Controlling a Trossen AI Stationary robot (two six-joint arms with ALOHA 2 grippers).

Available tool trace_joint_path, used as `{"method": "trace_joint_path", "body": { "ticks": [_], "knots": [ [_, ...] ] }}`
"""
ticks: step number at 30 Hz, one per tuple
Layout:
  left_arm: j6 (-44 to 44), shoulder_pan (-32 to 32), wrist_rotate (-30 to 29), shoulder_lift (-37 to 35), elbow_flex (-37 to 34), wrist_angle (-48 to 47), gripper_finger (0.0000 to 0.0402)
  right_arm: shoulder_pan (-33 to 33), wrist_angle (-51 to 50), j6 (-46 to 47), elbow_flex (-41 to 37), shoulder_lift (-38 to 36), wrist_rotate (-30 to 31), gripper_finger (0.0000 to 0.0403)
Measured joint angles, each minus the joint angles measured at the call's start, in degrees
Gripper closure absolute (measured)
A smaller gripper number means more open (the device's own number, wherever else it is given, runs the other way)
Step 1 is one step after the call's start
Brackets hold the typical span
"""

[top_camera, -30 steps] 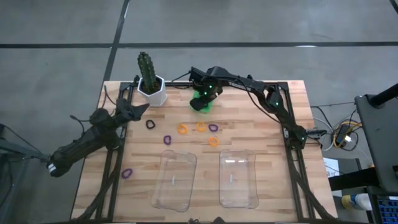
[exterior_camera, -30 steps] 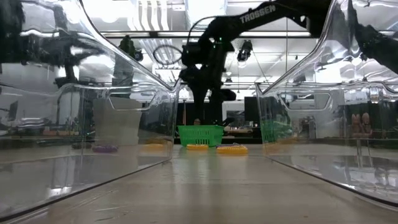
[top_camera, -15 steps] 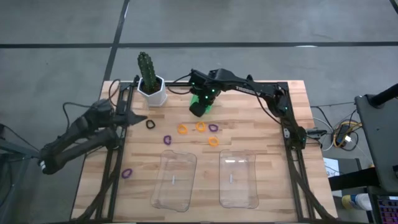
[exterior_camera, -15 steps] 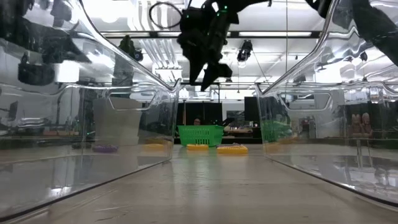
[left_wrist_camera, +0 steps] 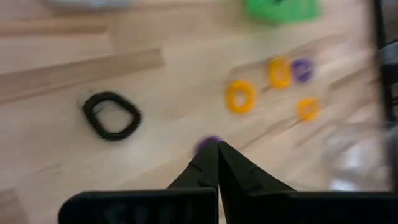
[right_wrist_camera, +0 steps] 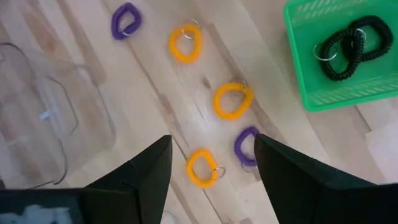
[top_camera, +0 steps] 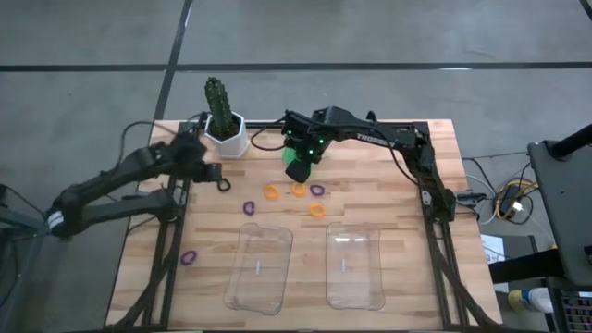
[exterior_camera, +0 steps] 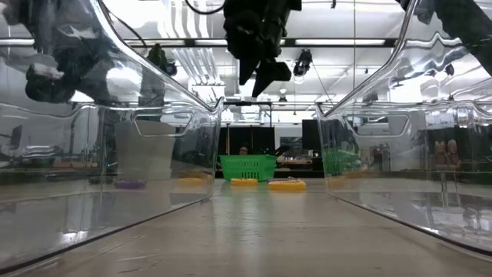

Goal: Sort spring keychains
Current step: Put the black spring keychain into the green bin

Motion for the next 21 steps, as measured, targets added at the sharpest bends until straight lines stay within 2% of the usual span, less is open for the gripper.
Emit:
{"method": "trace_joint_path", "body": {
  "ticks": [10, 21],
  "knots": [
    [7.03, -0.6, 1.63, 11.5, -0.06, 1.08, 0.0394, 0.2, -0.53, 0.47, 0.0, -1.52, 1.52, 0.0182],
    [18.19, -3.1, 0.52, 14.59, -0.43, 2.52, 0.0318, 0.2, -1.91, 0.49, 0.0, -1.56, 1.46, 0.0184]
  ]
}}
